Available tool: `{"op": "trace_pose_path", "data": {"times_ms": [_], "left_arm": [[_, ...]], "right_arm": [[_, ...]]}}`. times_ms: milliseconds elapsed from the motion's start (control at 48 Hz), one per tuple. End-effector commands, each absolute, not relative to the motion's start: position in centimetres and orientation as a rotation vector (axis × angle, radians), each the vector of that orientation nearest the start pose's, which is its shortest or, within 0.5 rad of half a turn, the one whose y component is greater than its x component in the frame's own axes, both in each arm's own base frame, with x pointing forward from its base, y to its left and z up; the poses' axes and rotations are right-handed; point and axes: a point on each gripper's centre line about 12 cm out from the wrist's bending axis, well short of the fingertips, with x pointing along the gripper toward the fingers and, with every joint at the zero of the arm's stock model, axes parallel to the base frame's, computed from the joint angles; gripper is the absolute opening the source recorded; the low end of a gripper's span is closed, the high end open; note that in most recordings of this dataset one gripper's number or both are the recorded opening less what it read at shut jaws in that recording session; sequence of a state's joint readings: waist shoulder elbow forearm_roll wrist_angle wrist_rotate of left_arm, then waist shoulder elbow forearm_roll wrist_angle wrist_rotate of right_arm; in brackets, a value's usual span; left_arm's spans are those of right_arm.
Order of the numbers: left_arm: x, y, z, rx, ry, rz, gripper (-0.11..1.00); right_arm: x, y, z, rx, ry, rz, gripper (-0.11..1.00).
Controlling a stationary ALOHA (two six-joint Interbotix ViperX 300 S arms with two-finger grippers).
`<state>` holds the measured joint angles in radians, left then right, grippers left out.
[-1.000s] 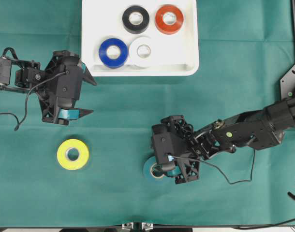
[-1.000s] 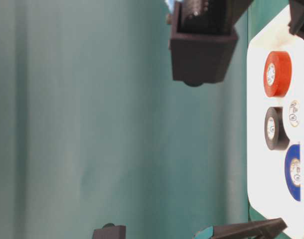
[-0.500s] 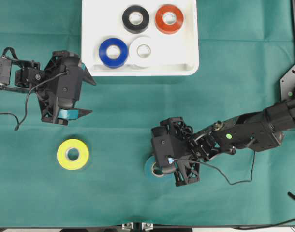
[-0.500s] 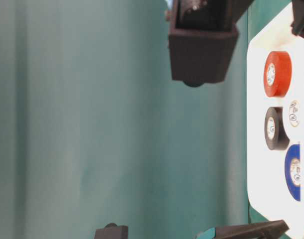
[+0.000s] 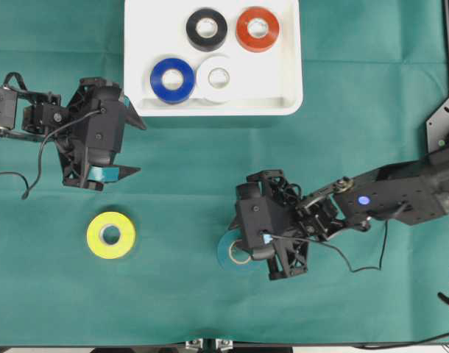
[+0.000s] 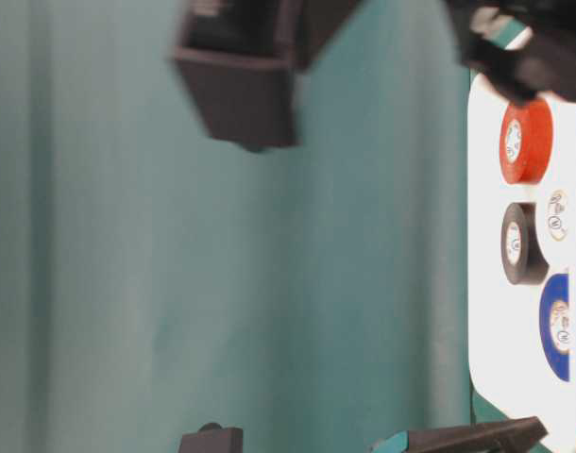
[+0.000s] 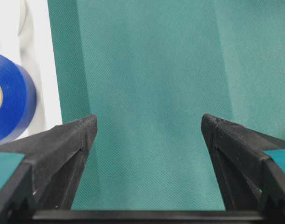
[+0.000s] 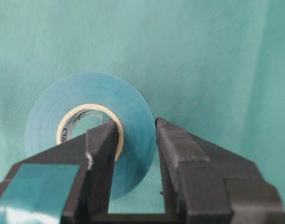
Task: Put the tape alternately from left to right into the white case.
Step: 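Carry the teal roll into the tray beside the white roll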
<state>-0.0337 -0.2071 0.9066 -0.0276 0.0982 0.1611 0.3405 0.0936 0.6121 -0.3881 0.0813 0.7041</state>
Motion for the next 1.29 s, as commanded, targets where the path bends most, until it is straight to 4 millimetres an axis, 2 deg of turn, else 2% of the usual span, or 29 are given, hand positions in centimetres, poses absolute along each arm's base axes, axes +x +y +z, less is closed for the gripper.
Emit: {"op": "trace_pose_path", "data": {"times_ms": [0,188,458,812,1271], "left_arm": [[31.3,-1.2,16.6,0.14,0.757,-0.088,0.73],[31.3,-1.2,16.6,0.14,0.756,-0.088,0.73],[31.2,-1.2,16.6,0.14,0.757,-0.088,0.73],[31.2,-1.2,16.6,0.14,0.757,-0.088,0.73],[31.0,-1.2,16.4,0.138,0.78,-0.09,0.73]], "right_arm": [[38.1,12.8,17.1,0.167,0.748,0.167,0.25],[38.4,11.3,17.8,0.178,0.739,0.127,0.25],[38.8,7.3,18.2,0.201,0.735,0.027,0.25],[37.5,1.2,19.6,0.164,0.722,-0.113,0.25],[35.2,-6.5,18.7,0.17,0.738,-0.301,0.25]]}}
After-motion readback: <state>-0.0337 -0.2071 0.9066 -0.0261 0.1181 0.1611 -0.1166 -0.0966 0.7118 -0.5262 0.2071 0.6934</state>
